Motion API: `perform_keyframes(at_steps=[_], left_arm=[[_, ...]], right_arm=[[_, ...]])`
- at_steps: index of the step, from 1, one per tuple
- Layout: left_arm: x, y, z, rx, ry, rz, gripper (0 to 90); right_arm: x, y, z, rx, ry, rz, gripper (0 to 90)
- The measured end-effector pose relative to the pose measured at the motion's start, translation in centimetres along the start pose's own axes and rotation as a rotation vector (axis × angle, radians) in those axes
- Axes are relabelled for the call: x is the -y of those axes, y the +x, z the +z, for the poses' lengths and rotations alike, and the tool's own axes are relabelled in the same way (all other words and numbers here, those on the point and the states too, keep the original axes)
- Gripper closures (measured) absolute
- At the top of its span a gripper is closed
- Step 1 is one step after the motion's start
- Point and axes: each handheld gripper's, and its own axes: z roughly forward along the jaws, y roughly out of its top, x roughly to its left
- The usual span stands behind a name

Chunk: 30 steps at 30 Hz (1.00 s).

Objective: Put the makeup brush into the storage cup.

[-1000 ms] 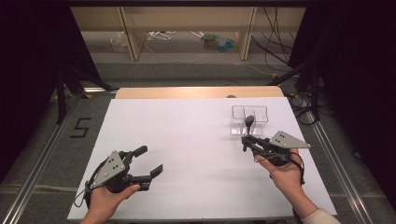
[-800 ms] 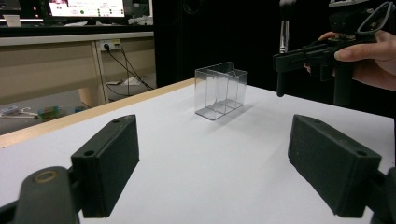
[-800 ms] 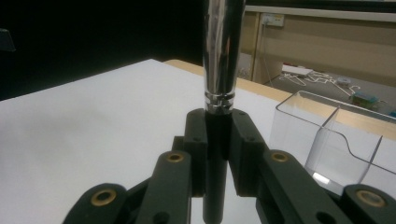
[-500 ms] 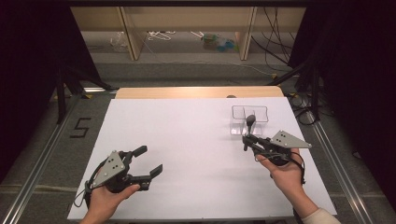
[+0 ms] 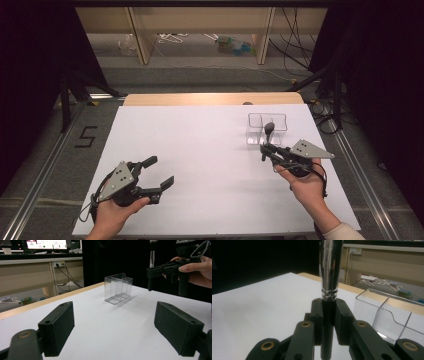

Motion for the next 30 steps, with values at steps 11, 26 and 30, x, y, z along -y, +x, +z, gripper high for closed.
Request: perform_keyframes(at_steps=[11, 26, 30], left_arm=[[-0.03, -0.02, -0.05, -0.003, 0.006, 0.000, 16.3], [-0.04, -0.03, -0.05, -0.002, 0.008, 0.008, 16.3], [0.00, -0.07, -0.02, -0.004, 0.007, -0.006, 16.3]], right_arm=[[0.01, -0.15, -0.01, -0.007, -0.003, 0.002, 79.4], [-0.01, -0.59, -0.25, 0.022, -0.001, 0.005, 79.4], [-0.04, -0.62, -0.25, 0.023, -0.008, 0.005, 79.4]])
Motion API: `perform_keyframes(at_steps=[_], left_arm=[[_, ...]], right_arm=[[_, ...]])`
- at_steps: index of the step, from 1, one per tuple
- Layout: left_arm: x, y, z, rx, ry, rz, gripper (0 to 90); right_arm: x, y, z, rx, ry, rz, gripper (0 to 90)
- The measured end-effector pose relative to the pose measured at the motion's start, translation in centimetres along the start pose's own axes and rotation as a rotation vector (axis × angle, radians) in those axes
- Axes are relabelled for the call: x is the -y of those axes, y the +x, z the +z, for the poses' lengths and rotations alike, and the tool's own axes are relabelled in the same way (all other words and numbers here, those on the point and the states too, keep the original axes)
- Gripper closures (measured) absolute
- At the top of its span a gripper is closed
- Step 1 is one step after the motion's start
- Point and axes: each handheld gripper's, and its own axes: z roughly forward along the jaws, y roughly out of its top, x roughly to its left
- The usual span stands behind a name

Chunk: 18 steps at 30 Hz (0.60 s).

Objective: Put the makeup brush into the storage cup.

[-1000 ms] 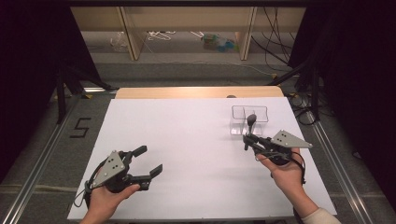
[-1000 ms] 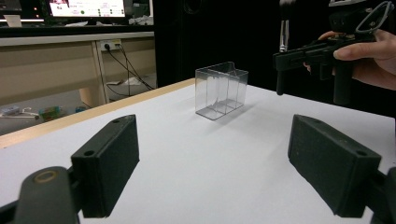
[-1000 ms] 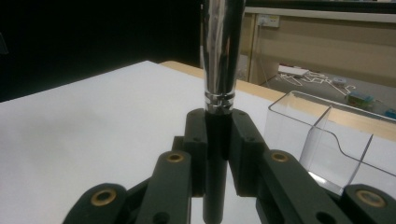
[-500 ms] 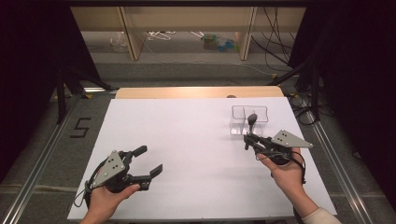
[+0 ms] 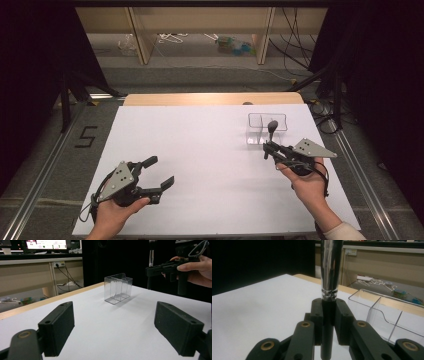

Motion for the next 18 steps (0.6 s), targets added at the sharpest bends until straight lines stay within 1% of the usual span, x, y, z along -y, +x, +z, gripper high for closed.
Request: perform_keyframes(at_steps=[1, 8, 11, 12, 13, 18], left_arm=[[-0.04, 0.04, -0.03, 0.001, 0.000, 0.012, 16.3], [-0.03, 0.01, -0.01, 0.004, -0.001, 0.012, 16.3], [-0.03, 0.04, -0.01, 0.003, 0.000, 0.012, 16.3], [-0.02, 0.02, 0.00, 0.003, 0.000, 0.005, 16.3], [0.01, -0.02, 0.02, 0.002, 0.000, -0.002, 16.3], [0.00, -0.01, 0.02, 0.003, 0.000, 0.001, 16.3]], right_arm=[[0.04, -0.02, 0.04, -0.004, -0.001, 0.000, 79.4], [0.07, 0.05, 0.09, 0.000, -0.002, 0.004, 79.4], [0.07, -0.01, 0.08, -0.005, -0.006, 0.001, 79.4], [0.07, -0.03, 0.08, -0.002, -0.007, 0.002, 79.4], [0.07, -0.09, -0.01, 0.002, 0.006, 0.002, 79.4], [0.08, -0.13, 0.06, 0.003, -0.017, 0.005, 79.4]])
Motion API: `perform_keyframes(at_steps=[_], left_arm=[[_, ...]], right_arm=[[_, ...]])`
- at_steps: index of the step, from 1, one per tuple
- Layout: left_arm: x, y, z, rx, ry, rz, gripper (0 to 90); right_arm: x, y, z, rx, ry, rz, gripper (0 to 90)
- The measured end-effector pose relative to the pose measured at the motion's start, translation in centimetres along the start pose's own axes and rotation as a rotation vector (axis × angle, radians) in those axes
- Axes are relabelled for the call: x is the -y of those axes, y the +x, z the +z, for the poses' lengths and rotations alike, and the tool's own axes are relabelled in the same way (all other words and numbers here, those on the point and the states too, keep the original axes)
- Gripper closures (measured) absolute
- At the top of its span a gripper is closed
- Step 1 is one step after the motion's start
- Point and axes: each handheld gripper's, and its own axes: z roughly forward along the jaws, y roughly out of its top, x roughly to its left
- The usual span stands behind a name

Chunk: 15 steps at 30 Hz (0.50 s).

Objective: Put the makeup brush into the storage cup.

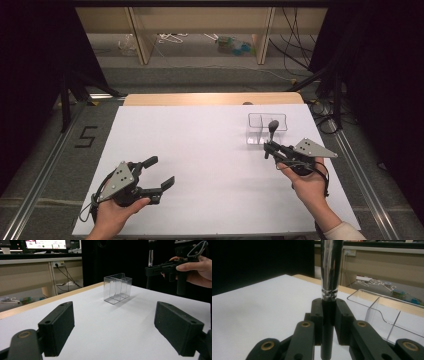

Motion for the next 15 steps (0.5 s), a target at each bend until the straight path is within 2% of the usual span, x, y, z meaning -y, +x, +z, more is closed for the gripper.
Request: perform_keyframes(at_steps=[6, 8, 15], left_arm=[[0.03, 0.04, 0.06, 0.007, -0.012, -0.006, 16.3], [-0.01, 0.02, 0.00, 0.001, -0.002, -0.005, 16.3], [0.00, 0.04, 0.01, 0.001, 0.000, -0.001, 16.3]], right_arm=[[0.00, -0.02, -0.07, 0.002, 0.015, -0.002, 79.4], [-0.02, -0.06, -0.12, 0.004, 0.018, -0.003, 79.4], [0.01, -0.24, -0.04, 0.017, -0.010, 0.001, 79.3]])
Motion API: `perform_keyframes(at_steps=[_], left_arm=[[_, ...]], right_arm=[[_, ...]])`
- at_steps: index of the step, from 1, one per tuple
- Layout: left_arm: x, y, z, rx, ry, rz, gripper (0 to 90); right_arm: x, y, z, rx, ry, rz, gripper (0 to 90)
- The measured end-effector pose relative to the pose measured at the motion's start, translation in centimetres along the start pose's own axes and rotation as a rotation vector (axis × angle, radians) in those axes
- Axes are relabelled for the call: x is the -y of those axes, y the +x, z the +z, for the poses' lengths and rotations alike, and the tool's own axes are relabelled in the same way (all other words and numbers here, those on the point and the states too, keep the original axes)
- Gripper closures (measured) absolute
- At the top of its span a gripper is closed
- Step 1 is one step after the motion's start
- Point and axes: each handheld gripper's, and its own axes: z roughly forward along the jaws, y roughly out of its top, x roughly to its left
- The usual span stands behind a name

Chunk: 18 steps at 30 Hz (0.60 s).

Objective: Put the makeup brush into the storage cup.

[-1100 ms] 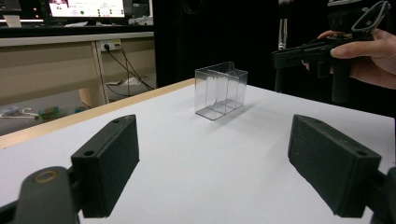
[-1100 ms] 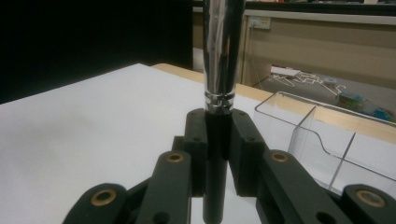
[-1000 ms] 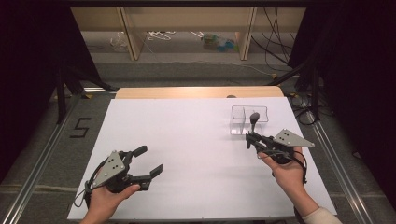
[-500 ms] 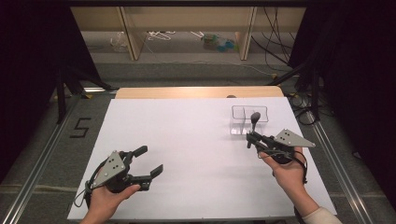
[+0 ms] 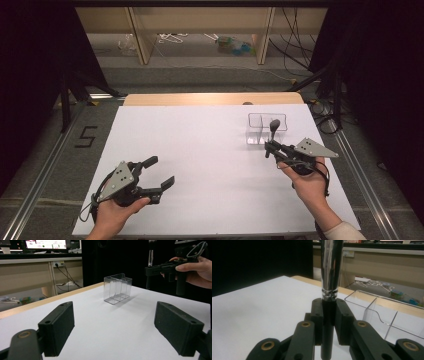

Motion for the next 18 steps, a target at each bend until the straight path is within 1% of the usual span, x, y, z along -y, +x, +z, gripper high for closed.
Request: perform_keyframes(at_steps=[1, 2, 3, 5, 6, 7, 9, 10, 12, 14, 18], left_arm=[[0.00, 0.00, 0.01, 0.000, 0.000, 0.000, 16.3], [-0.01, 0.03, 0.00, 0.001, 0.001, 0.006, 16.3], [0.00, 0.04, 0.02, 0.002, 0.001, 0.007, 16.3], [0.00, 0.05, 0.04, 0.001, 0.000, 0.005, 16.3], [0.00, 0.05, 0.04, 0.001, 0.000, 0.005, 16.3], [0.02, 0.05, 0.08, 0.001, -0.002, 0.000, 16.3], [0.01, 0.04, 0.08, 0.001, -0.002, 0.001, 16.3], [0.01, 0.04, 0.08, 0.001, -0.001, 0.003, 16.3], [0.01, 0.05, 0.10, 0.001, -0.002, 0.001, 16.3], [0.03, 0.04, 0.10, 0.002, -0.001, 0.002, 16.3], [0.02, 0.05, 0.08, 0.001, -0.001, 0.001, 16.3]], right_arm=[[-0.06, -0.06, -0.13, 0.001, 0.014, -0.002, 79.4], [-0.04, -0.10, -0.08, -0.003, 0.006, -0.001, 79.3], [-0.07, -0.15, -0.14, -0.004, 0.011, -0.002, 79.3], [-0.06, -0.26, -0.08, 0.005, -0.005, -0.001, 79.3], [-0.06, -0.26, -0.08, 0.005, -0.005, -0.001, 79.3], [-0.09, -0.41, -0.18, 0.008, 0.012, -0.002, 79.3], [0.00, -0.51, -0.14, 0.017, 0.007, 0.001, 79.3], [0.02, -0.57, -0.19, 0.015, 0.012, -0.002, 79.3], [0.02, -0.61, -0.21, 0.013, 0.010, 0.000, 79.4], [-0.04, -0.67, -0.25, 0.024, 0.003, -0.001, 79.4], [-0.07, -0.74, -0.23, 0.030, -0.010, -0.004, 79.4]])
